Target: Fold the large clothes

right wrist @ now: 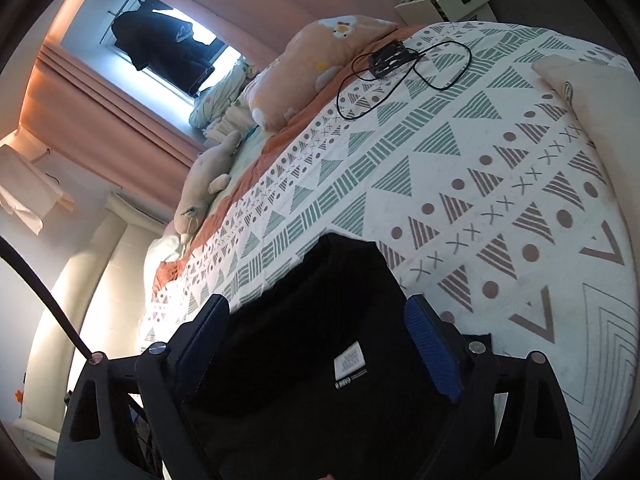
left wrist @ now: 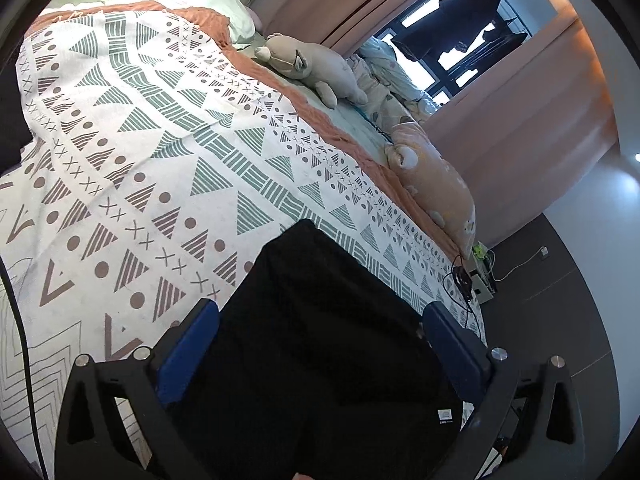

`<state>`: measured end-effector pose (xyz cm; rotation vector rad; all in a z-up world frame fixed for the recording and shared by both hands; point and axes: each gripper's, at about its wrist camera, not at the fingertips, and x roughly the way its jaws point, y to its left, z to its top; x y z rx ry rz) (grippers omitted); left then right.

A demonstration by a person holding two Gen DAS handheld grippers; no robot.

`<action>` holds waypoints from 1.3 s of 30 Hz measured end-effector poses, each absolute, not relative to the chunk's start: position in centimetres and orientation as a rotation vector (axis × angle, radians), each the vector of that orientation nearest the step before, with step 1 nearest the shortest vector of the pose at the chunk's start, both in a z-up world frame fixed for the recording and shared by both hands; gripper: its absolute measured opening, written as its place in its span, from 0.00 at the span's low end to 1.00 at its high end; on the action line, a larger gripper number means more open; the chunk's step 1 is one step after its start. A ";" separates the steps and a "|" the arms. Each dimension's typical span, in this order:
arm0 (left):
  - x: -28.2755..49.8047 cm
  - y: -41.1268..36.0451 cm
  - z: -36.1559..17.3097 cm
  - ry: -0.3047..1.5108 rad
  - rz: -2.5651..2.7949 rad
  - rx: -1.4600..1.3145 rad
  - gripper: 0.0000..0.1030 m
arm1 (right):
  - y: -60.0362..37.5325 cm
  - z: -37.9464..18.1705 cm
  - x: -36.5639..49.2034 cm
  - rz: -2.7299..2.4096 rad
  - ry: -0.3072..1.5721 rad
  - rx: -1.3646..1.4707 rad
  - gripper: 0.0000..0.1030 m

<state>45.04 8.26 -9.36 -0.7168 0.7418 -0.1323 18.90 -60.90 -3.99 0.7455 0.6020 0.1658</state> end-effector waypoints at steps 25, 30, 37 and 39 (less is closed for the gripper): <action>33.0 10.8 -17.7 0.981 -0.108 -0.664 0.67 | -61.3 -7.5 6.4 0.082 0.852 0.555 0.67; 31.3 10.9 -19.4 1.031 -0.114 -0.674 0.45 | -60.8 -8.9 5.2 0.090 0.888 0.545 0.47; 29.9 10.9 -20.5 1.062 -0.101 -0.668 0.29 | -61.1 -10.0 3.3 0.090 0.865 0.529 0.05; 29.8 10.9 -20.9 1.081 -0.088 -0.666 0.29 | -61.2 -10.1 2.7 0.086 0.866 0.519 0.04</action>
